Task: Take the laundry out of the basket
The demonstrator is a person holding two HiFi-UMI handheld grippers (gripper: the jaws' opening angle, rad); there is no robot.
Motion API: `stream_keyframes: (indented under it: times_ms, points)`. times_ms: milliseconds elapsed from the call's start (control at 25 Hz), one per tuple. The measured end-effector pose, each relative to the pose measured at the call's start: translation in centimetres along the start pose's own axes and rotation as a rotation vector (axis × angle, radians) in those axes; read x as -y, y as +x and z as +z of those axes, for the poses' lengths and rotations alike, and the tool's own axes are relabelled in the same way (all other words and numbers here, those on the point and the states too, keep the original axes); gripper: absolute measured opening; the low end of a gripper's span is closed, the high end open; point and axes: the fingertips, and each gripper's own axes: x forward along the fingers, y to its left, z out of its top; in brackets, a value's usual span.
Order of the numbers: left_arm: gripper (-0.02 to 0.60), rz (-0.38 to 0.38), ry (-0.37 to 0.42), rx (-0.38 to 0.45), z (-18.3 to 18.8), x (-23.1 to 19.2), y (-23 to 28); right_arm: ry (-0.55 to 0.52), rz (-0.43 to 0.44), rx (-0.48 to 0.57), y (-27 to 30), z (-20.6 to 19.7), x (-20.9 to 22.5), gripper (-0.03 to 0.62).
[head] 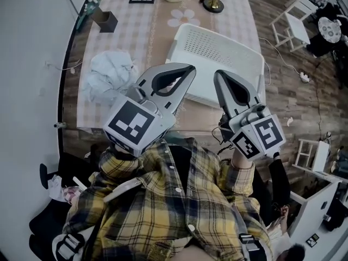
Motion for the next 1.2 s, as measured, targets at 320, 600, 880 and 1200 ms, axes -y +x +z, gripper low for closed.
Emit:
stream_keyframes:
  times_ms: [320,600,880,1200]
  points:
    - [0.02,0.026,0.017,0.001,0.6,0.2,0.9,-0.013,0.043,-0.006,0.1,0.1,0.7,0.002]
    - [0.02,0.043,0.038,0.002,0.8,-0.1,0.7,-0.028,0.072,-0.007,1.0,0.6,0.2,0.002]
    - [0.02,0.045,0.053,-0.004,0.6,-0.4,0.2,-0.029,0.087,-0.012,1.3,0.5,-0.6,0.002]
    - [0.02,0.045,0.05,-0.007,0.0,-0.2,0.1,-0.031,0.084,-0.019,1.0,-0.3,-0.9,0.002]
